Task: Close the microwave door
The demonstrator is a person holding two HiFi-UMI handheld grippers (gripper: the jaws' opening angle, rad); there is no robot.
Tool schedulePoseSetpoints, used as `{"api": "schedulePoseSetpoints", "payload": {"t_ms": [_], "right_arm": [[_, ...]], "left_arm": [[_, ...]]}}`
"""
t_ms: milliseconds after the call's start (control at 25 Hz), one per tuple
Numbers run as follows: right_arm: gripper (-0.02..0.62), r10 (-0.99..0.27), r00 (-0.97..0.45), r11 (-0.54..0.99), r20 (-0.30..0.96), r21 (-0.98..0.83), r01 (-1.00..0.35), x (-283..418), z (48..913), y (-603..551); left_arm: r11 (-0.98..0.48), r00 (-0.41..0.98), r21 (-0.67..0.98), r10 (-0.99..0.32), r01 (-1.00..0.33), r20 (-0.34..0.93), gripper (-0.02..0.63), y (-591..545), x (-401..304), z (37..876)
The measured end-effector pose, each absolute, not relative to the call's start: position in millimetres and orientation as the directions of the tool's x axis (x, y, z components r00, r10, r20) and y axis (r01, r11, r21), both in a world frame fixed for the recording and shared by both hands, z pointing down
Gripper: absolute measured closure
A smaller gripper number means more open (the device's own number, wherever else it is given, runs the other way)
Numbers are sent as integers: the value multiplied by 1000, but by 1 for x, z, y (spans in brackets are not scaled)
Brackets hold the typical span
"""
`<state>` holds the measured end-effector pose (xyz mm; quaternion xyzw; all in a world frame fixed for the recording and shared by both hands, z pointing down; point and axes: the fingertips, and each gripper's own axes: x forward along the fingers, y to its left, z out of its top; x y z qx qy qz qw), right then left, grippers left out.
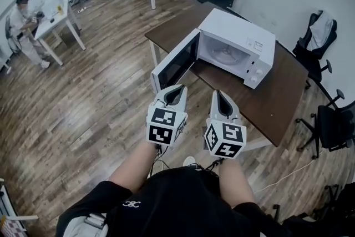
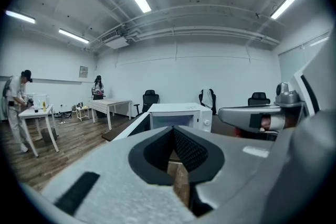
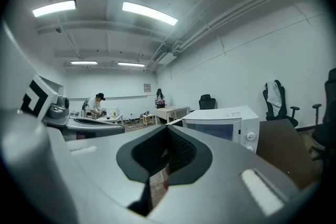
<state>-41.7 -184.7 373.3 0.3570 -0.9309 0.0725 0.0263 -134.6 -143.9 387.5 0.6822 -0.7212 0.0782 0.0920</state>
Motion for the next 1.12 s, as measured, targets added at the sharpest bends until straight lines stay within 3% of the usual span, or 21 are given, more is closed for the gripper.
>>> {"api": "schedulePoseSetpoints", "payload": {"t_ms": [400, 1120], "right_arm": [[586, -619, -776, 768, 121, -116, -630, -73, 374, -259], [586, -518, -826, 822, 222, -137, -553, -162, 408, -263]], "left_arm": [[111, -108, -4, -963, -994, 248, 598, -207, -163, 384], [153, -159, -44, -937, -987, 310, 598, -162, -285, 432]]}}
